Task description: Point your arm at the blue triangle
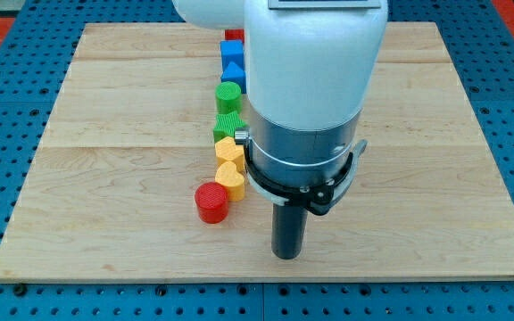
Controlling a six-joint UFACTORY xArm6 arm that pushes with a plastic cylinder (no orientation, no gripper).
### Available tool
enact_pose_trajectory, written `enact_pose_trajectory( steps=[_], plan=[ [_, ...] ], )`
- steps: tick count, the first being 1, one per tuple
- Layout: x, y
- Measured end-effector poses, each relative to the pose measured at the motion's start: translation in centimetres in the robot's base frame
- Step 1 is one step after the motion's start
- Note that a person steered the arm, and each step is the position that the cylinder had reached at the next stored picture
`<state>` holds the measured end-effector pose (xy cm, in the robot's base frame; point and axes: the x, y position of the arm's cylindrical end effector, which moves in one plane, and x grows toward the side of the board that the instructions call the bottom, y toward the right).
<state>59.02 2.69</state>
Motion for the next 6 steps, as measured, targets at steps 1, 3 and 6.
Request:
enact_pose_trajectory(
  steps=[1, 3, 6],
  plan=[
    [0.0, 0.0],
    [-7.5, 7.8],
    [-26.3, -4.8]
  ],
)
